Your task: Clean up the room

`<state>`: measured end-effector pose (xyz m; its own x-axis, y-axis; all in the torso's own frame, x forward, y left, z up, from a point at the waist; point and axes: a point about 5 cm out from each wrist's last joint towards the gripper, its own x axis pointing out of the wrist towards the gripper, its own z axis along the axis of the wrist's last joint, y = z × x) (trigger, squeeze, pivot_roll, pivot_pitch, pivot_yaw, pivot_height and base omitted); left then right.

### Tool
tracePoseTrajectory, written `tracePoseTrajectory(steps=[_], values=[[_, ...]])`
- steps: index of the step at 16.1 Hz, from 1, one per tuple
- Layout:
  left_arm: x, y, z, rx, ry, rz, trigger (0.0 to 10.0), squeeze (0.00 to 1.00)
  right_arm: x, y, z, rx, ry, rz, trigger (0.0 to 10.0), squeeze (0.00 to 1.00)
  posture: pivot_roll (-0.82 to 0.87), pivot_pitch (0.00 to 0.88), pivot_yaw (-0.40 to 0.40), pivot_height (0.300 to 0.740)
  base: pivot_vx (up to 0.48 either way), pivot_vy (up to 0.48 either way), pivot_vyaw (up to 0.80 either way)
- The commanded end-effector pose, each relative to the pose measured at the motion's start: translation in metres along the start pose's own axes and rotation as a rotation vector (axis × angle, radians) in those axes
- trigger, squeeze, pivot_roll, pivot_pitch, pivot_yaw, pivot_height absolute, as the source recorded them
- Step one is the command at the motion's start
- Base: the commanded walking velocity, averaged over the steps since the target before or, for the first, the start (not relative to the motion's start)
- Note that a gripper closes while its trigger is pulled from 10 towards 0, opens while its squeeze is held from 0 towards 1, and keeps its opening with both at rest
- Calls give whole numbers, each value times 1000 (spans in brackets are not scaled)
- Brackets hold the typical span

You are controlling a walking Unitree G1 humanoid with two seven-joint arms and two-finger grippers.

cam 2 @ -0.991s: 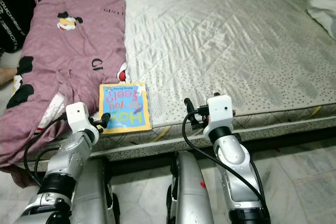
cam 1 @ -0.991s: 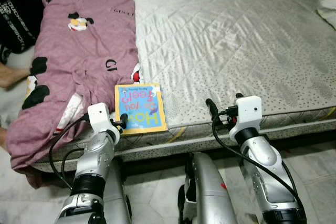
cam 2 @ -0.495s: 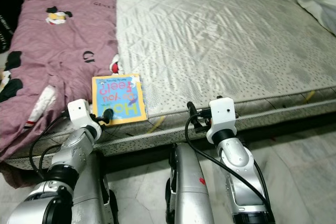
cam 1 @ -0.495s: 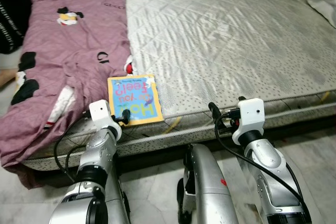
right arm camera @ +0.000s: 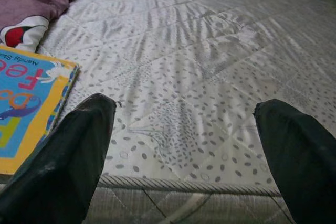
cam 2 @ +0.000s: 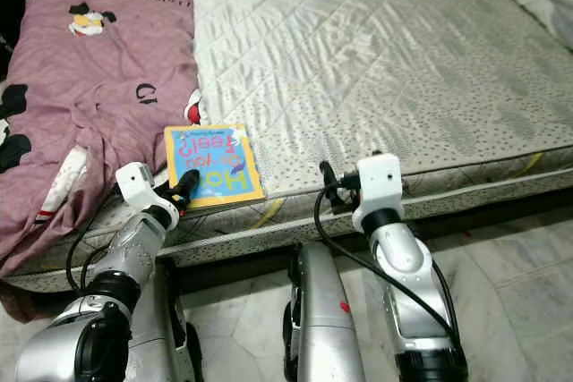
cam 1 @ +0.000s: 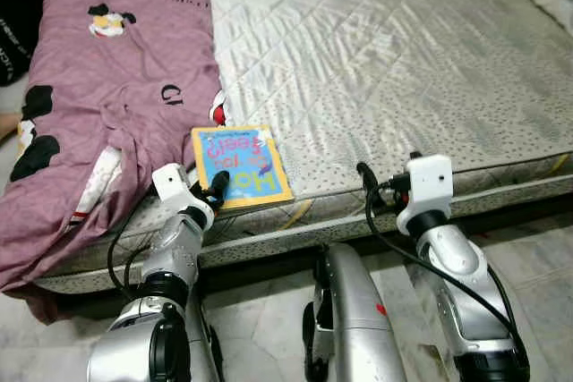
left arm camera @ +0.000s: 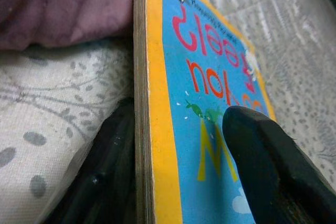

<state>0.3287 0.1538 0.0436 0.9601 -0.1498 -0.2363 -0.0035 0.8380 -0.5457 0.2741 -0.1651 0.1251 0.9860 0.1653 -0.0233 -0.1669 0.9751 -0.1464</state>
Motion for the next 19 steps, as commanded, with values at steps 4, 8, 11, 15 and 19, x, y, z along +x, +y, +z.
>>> tracePoseTrajectory(steps=[4,8,11,15,19], values=[[5,-7,2,-10,-19,-49,0,0,4,-5,2,-9,-8,-30,10000,0,-150,127,-40,516,0,0,0],[7,-8,4,-14,-24,-58,0,0,8,-6,4,-16,-20,-42,10000,0,-147,115,-34,516,0,0,0],[8,-8,5,-13,-28,-59,0,0,14,-6,5,-17,-32,-48,10000,0,-139,104,-30,516,0,0,0],[9,-8,8,-12,-40,-57,0,0,19,-6,9,-25,-54,-56,10000,0,-132,86,-23,516,0,0,0],[14,-15,34,121,-143,-78,0,0,32,4,15,-18,-97,-31,10000,0,-102,58,-14,516,0,0,0]])
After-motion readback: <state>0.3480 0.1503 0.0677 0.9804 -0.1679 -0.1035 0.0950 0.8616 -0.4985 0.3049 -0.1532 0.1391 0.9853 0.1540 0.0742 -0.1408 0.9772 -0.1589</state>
